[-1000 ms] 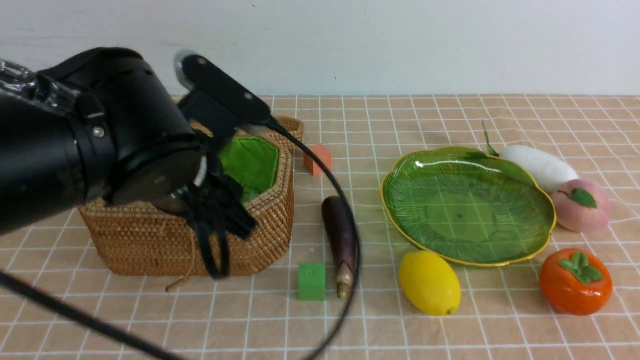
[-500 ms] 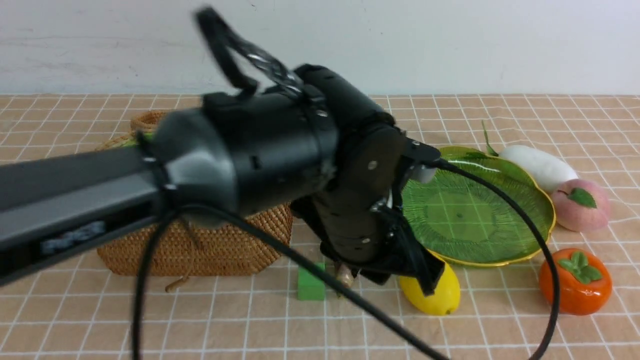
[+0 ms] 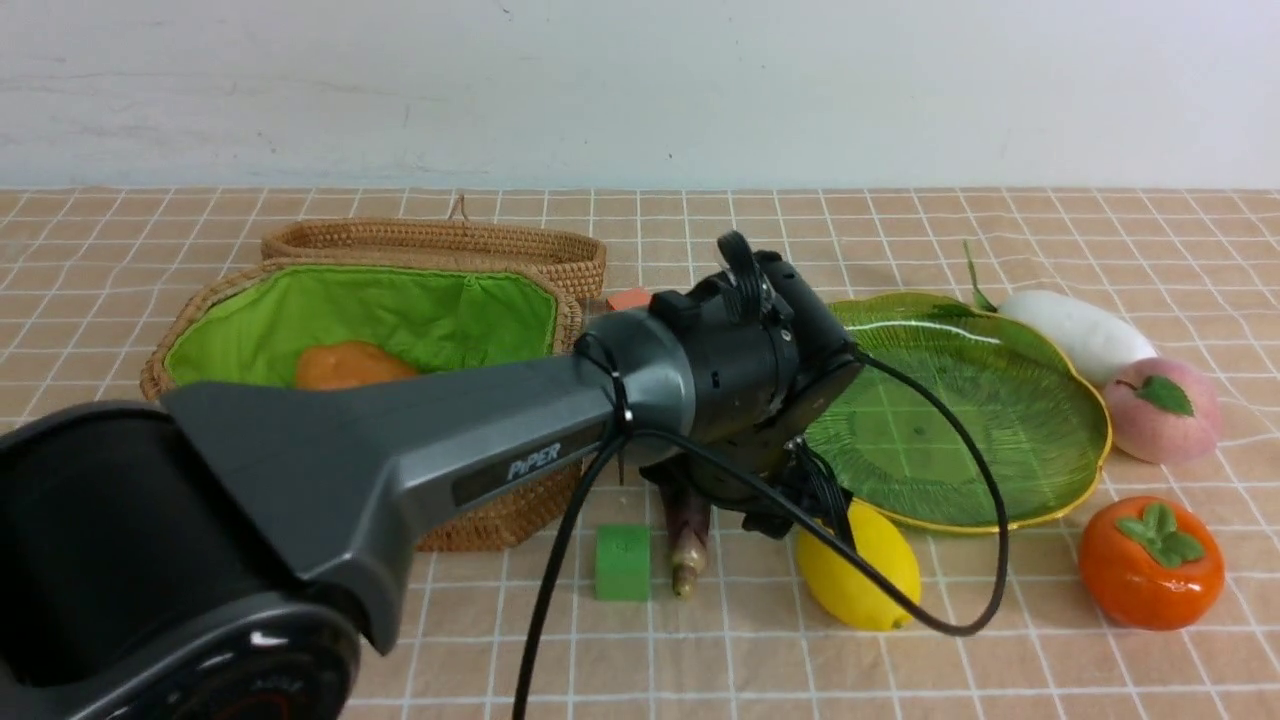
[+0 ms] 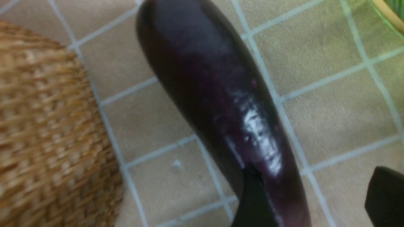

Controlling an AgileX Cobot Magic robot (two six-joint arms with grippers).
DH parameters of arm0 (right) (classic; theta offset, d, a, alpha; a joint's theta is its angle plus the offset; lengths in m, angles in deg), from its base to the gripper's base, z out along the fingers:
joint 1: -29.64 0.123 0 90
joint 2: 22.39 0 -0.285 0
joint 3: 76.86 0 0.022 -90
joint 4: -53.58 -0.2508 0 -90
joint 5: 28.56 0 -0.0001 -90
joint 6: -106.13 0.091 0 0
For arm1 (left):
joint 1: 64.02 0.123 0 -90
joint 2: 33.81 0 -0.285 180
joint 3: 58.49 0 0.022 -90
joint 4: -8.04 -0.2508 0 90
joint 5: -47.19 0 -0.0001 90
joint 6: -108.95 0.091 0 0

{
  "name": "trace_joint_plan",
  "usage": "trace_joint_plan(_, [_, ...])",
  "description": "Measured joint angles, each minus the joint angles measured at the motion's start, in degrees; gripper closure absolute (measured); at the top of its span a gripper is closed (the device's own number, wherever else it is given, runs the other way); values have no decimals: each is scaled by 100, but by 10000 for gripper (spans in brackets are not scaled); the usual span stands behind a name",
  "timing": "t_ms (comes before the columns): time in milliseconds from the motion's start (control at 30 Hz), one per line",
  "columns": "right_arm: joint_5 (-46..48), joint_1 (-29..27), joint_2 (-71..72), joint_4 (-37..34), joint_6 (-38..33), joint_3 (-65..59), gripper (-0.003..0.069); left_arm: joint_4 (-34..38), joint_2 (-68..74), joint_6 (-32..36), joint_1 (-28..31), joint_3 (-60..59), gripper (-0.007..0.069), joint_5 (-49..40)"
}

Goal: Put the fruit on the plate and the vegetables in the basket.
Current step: Use the left arm to grab an eggplant and put it into the left basket

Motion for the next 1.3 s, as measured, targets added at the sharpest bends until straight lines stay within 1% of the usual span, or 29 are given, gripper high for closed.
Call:
trace_joint_plan(67, [0, 0, 0, 10, 0, 0, 425, -66, 43, -5, 0, 23, 176, -19])
trace_joint_plan(133, [0, 0, 0, 7, 0, 0, 425, -111, 68, -11, 0, 44, 203, -14])
trace_joint_plan(233, [0, 0, 0, 11, 0, 0, 425, -203, 97, -43, 0, 63, 280, -47])
trace_joint_plan(267, [0, 0, 0, 11, 0, 0, 425, -208, 97, -48, 0, 63, 285, -47])
trace_joint_plan(333, [0, 0, 0, 24, 0, 0, 425, -232, 97, -124, 0, 69, 335, -67])
trace_joint_plan(433, [0, 0, 0, 24, 0, 0, 425, -232, 90, -151, 0, 73, 353, -74])
trace_joint_plan(533, [0, 0, 0, 24, 0, 0, 425, -154, 30, -156, 0, 73, 333, -38])
trace_joint_plan(633, [0, 0, 0, 24, 0, 0, 425, -11, -100, -200, 0, 56, 276, -44])
trace_joint_plan(667, [0, 0, 0, 24, 0, 0, 425, 3, -182, -222, 0, 55, 239, -44])
trace_joint_plan(767, [0, 0, 0, 24, 0, 0, 425, -13, -313, -284, 0, 55, 186, -44])
trace_joint_plan(867, [0, 0, 0, 24, 0, 0, 425, -72, -331, -307, 0, 55, 157, -44])
trace_joint_plan(1067, [0, 0, 0, 24, 0, 0, 425, -214, -84, -411, 0, 55, 145, -39])
trace_joint_plan(1167, [0, 0, 0, 31, 0, 0, 425, -439, 108, -547, 0, 55, 144, -166])
trace_joint_plan(1300, [0, 7, 0, 53, 0, 0, 425, -550, 209, -601, 0, 89, 144, -285])
